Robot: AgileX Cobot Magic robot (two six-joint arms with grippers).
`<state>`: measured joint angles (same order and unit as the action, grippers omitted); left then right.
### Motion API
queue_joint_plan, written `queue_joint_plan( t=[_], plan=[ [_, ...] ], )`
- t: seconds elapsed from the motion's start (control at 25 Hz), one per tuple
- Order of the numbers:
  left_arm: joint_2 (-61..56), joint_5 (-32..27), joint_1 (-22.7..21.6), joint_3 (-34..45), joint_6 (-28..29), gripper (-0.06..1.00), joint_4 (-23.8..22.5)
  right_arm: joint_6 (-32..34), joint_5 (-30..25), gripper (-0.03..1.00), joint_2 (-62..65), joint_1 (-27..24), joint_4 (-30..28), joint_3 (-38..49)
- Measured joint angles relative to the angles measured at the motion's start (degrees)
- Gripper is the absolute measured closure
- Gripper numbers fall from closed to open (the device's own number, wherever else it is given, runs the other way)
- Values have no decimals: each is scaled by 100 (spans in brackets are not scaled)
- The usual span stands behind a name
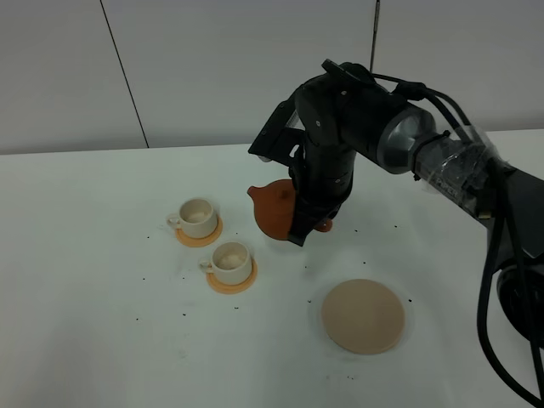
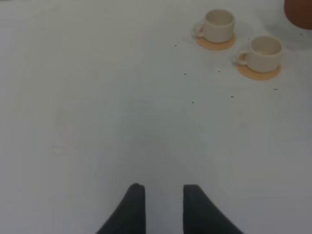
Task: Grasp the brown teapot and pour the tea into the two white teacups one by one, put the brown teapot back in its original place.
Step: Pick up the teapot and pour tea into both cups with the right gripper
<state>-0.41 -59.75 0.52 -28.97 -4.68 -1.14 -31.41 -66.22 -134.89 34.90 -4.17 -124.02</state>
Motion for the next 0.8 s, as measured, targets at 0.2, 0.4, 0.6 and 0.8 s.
queue_joint_plan(
  t=[0.2, 0.4, 0.6, 0.8],
  plan=[
    [0, 0, 0, 0, 0, 69, 0, -125, 417, 87, -60, 91, -14, -29],
    [0, 0, 0, 0, 0, 69, 0, -220, 781, 87, -190, 187, -159, -29],
    [0, 0, 0, 0, 0, 69, 0, -290, 1072, 87, -348, 253, -505, -29],
    [0, 0, 0, 0, 0, 69, 0, -369, 1414, 87, -359, 264, -728, -29]
  ],
)
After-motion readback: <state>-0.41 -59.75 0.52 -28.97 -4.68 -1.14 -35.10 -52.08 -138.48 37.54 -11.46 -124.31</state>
